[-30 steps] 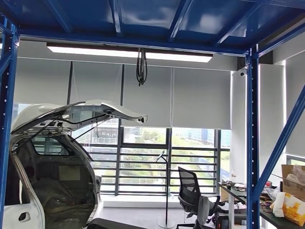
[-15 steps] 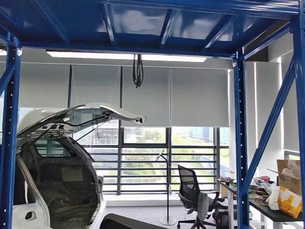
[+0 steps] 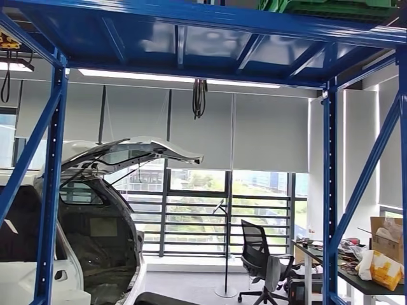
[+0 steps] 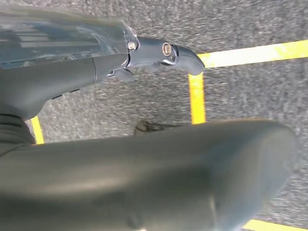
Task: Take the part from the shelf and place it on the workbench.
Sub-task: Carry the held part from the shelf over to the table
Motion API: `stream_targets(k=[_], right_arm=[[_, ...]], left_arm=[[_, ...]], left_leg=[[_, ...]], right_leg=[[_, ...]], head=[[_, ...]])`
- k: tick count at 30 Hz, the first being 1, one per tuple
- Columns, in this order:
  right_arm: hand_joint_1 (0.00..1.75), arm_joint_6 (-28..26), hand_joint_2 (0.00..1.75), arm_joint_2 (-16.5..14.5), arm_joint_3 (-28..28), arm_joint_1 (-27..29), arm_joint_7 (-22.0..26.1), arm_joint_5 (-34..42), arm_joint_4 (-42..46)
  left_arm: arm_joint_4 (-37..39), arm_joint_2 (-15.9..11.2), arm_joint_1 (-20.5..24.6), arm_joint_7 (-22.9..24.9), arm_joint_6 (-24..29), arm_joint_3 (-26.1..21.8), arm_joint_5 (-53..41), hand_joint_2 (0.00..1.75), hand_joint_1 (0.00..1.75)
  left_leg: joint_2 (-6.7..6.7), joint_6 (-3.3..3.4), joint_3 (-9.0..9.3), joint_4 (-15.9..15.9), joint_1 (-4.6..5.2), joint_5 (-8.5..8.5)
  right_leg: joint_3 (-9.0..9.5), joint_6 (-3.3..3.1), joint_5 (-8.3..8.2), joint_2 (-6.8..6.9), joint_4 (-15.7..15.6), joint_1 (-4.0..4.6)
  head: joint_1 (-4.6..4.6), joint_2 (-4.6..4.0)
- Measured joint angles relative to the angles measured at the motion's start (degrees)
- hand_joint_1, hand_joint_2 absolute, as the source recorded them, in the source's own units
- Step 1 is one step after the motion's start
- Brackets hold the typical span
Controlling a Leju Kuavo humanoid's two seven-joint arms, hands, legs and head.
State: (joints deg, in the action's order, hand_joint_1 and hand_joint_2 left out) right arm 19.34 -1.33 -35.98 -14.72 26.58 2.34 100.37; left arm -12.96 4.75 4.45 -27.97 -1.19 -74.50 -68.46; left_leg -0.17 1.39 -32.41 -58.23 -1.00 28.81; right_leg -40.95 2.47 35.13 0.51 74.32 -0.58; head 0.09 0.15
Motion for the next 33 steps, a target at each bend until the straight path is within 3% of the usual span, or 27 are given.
stream_targets(k=[1,2,4,6,8,10,12,14,15,16,18,20,22,24,26,28,30,31,32,33], right_arm=[[1.75,0.02,1.75,0.13,-0.01,0.01,0.22,-0.39,0.00],[1.75,0.04,1.75,0.24,-0.01,-0.01,0.36,-0.64,0.00],[1.75,0.13,1.75,0.36,0.00,-0.06,0.47,-0.83,0.05],[1.75,0.24,1.75,0.49,0.01,-0.17,0.54,-0.95,0.21],[1.75,0.31,1.75,0.59,0.01,-0.28,0.61,-1.03,0.33],[1.75,0.36,1.75,0.60,-0.01,-0.31,0.62,-1.06,0.34],[1.75,0.40,1.75,0.62,-0.02,-0.24,0.63,-1.06,0.34],[1.75,0.46,1.75,0.66,-0.04,-0.08,0.73,-1.07,0.29],[1.75,0.53,1.75,0.70,-0.06,-0.01,0.81,-1.09,0.24],[1.75,0.61,1.75,0.75,-0.08,0.02,0.92,-1.09,0.18],[1.75,0.82,1.75,0.84,-0.10,0.02,1.17,-1.04,0.10],[1.75,1.07,1.75,0.89,-0.08,0.02,1.42,-0.93,0.13],[1.75,1.36,1.75,0.92,-0.07,-0.02,1.57,-0.85,0.17],[1.75,1.54,1.75,0.93,-0.06,-0.08,1.63,-0.80,0.22],[1.75,1.59,1.75,0.96,-0.03,-0.13,1.68,-0.78,0.32],[1.75,1.60,1.75,1.04,0.01,-0.06,1.72,-0.78,0.38],[1.75,1.66,1.75,1.15,0.02,0.06,1.73,-0.78,0.27],[1.75,1.75,1.75,1.20,0.01,0.07,1.73,-0.79,0.19],[1.75,1.91,1.75,1.25,0.00,0.04,1.76,-0.80,0.11],[1.75,2.10,1.75,1.30,-0.01,-0.03,1.82,-0.80,0.06]], left_arm=[[0.00,-0.02,-0.01,0.09,-0.02,0.01,-0.03,1.75,0.00],[0.00,-0.04,0.00,0.18,-0.02,0.02,-0.07,1.75,0.00],[0.00,-0.01,0.09,0.30,-0.01,0.08,-0.15,1.75,0.00],[0.00,0.05,0.22,0.35,0.01,0.17,-0.22,1.75,0.00],[0.00,0.04,0.16,0.38,0.01,0.21,-0.32,1.75,0.00],[0.00,-0.13,-0.09,0.39,0.01,0.21,-0.40,1.75,0.00],[0.00,-0.28,-0.19,0.41,0.02,0.24,-0.43,1.75,0.00],[0.00,-0.29,-0.20,0.50,0.01,0.27,-0.45,1.75,0.00],[0.00,-0.30,-0.25,0.58,0.01,0.27,-0.46,1.75,0.00],[0.00,-0.32,-0.32,0.68,0.01,0.26,-0.46,1.75,0.00],[0.00,-0.43,-0.42,0.86,0.03,0.25,-0.46,1.75,0.00],[0.00,-0.50,-0.32,1.04,0.05,0.26,-0.47,1.75,0.00],[0.00,-0.50,-0.25,1.20,0.05,0.26,-0.48,1.75,0.00],[0.00,-0.52,-0.36,1.27,0.05,0.26,-0.48,1.75,0.00],[-0.01,-0.56,-0.41,1.28,0.09,0.26,-0.48,1.75,0.00],[-0.02,-0.58,-0.27,1.27,0.14,0.25,-0.48,1.75,0.00],[-0.02,-0.58,-0.20,1.28,0.16,0.25,-0.48,1.75,0.00],[-0.02,-0.59,-0.26,1.32,0.15,0.25,-0.48,1.75,0.00],[-0.02,-0.60,-0.31,1.43,0.15,0.25,-0.47,1.75,0.00],[-0.02,-0.59,-0.32,1.65,0.15,0.25,-0.46,1.75,0.00]], left_leg=[[-0.17,0.01,-0.71,-0.01,0.21,-0.55],[-0.47,0.00,-1.38,-0.01,0.42,-1.10],[-1.14,-0.05,-2.45,-0.02,0.68,-2.09],[-2.03,-0.33,-3.06,0.03,0.72,-3.05],[-3.07,-0.90,-3.53,0.14,0.64,-3.96],[-3.09,-1.37,-4.38,-0.62,0.65,-3.39],[-1.90,-1.73,-6.31,-4.96,0.60,0.20],[-1.03,-2.22,-8.68,-12.06,0.36,4.05],[-0.83,-2.48,-9.20,-14.53,0.22,4.68],[-0.61,-2.73,-8.84,-15.12,0.07,4.27],[0.56,-3.19,-5.22,-10.21,-0.26,1.38],[3.08,-3.21,-1.16,-3.58,-0.05,-0.40],[4.26,-2.39,-0.11,-1.07,0.35,-0.19],[3.21,-1.36,-0.51,-0.70,0.29,-0.14],[2.06,-0.62,-0.77,-0.56,0.06,-0.40],[0.86,-0.10,-1.12,-0.55,-0.01,-0.71],[-0.52,0.21,-1.44,-0.58,0.12,-0.95],[-1.22,0.29,-1.52,-0.59,0.21,-1.07],[-1.95,0.32,-1.54,-0.59,0.32,-1.17],[-2.70,0.31,-1.54,-0.60,0.43,-1.27]], right_leg=[[0.59,-0.25,-1.10,-0.11,0.79,0.08],[2.11,-0.72,-2.75,-0.37,-0.32,0.23],[7.89,-2.31,-4.82,-2.39,-7.80,0.95],[13.21,-3.50,-4.11,-4.27,-15.61,1.60],[14.76,-3.74,-3.40,-3.92,-18.62,1.83],[14.70,-4.02,-3.92,-2.59,-19.54,1.67],[14.28,-4.42,-4.54,-1.14,-20.03,1.42],[13.70,-4.56,-4.85,0.33,-19.95,1.43],[13.51,-4.51,-4.95,1.10,-19.88,1.44],[13.32,-4.44,-5.01,1.84,-19.76,1.40],[13.02,-4.08,-4.87,3.19,-19.23,1.26],[12.57,-3.37,-4.40,4.32,-18.34,1.38],[12.19,-2.76,-4.09,5.31,-17.58,1.66],[12.05,-2.32,-3.83,6.12,-17.18,1.65],[11.22,-1.69,-2.05,4.14,-15.10,1.33],[8.42,-1.18,1.57,1.00,-8.73,0.94],[5.28,-1.08,3.82,0.04,-2.13,0.82],[4.78,-1.18,3.40,-0.09,-1.25,0.83],[5.27,-1.40,1.92,-0.30,-2.54,0.86],[6.62,-1.78,-0.35,-0.85,-5.72,0.91]], head=[[0.00,-0.01],[0.00,-0.01],[0.00,-0.02],[0.07,-0.02],[0.15,-0.01],[0.17,0.00],[0.16,-0.01],[0.15,-0.01],[0.15,-0.02],[0.15,-0.02],[0.15,-0.02],[0.15,-0.02],[0.16,-0.02],[0.16,-0.01],[0.15,-0.01],[0.14,-0.01],[0.14,-0.02],[0.14,-0.02],[0.14,-0.02],[0.14,-0.02]])
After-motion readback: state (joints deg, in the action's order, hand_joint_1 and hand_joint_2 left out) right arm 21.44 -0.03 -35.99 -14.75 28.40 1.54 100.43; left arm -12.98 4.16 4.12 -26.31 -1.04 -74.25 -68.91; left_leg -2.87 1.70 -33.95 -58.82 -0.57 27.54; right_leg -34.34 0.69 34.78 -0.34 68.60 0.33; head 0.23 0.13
